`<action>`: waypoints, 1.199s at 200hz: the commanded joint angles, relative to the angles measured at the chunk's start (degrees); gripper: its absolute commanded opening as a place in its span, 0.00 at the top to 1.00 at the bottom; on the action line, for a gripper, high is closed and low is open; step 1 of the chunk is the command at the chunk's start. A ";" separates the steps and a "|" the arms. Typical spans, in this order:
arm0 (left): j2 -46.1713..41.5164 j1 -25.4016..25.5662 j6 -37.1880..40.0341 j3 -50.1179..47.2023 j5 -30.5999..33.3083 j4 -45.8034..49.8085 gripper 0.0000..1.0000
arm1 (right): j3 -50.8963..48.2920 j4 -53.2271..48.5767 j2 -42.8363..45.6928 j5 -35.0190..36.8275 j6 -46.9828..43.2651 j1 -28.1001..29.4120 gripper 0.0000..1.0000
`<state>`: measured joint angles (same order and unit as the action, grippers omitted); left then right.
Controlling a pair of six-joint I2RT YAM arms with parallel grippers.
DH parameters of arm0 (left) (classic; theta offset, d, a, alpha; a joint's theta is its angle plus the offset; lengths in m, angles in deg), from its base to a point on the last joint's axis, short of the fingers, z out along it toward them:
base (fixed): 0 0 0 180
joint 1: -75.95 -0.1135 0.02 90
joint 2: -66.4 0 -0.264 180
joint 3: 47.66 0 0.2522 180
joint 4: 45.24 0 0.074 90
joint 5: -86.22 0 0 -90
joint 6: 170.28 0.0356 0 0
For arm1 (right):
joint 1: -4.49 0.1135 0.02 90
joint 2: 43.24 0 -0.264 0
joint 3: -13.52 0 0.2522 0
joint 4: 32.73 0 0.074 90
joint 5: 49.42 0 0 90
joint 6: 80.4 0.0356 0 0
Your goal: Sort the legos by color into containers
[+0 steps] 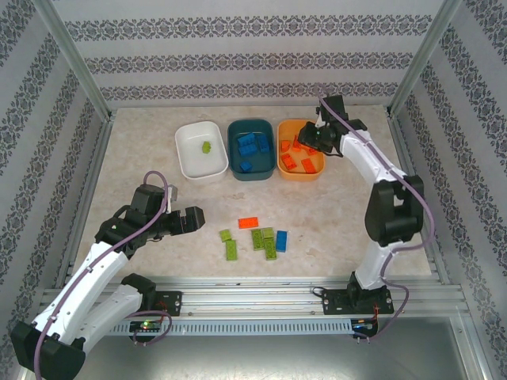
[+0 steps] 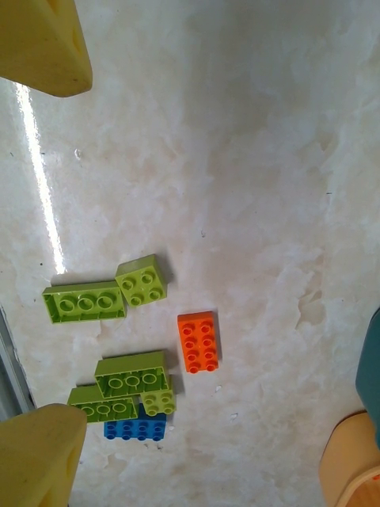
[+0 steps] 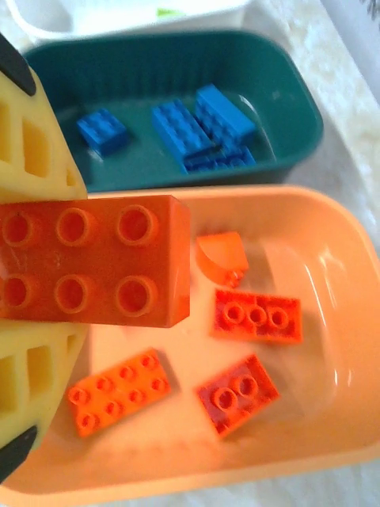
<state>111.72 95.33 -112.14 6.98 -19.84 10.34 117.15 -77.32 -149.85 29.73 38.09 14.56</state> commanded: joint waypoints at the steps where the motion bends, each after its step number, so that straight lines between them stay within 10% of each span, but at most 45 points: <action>1: 0.11 -0.92 1.45 -0.43 -0.47 0.67 0.00 | 5.02 -0.52 -5.45 3.51 -3.22 -0.58 0.74; 69: 0.88 -0.91 1.45 -0.28 -1.43 0.80 0.00 | 15.72 -3.88 -17.51 7.93 -6.14 -1.27 0.72; 112: 3.56 -0.78 1.37 -0.42 -4.77 -0.55 0.00 | 15.62 -4.58 -17.64 6.69 -6.30 -2.31 0.51; 240: 27.56 24.78 -10.87 2.54 3.16 -9.79 0.07 | -17.90 1.03 16.73 -0.39 -3.09 4.44 0.41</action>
<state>135.41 116.27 -120.01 6.96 -19.71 2.45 104.95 -76.67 -136.29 31.76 33.63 17.29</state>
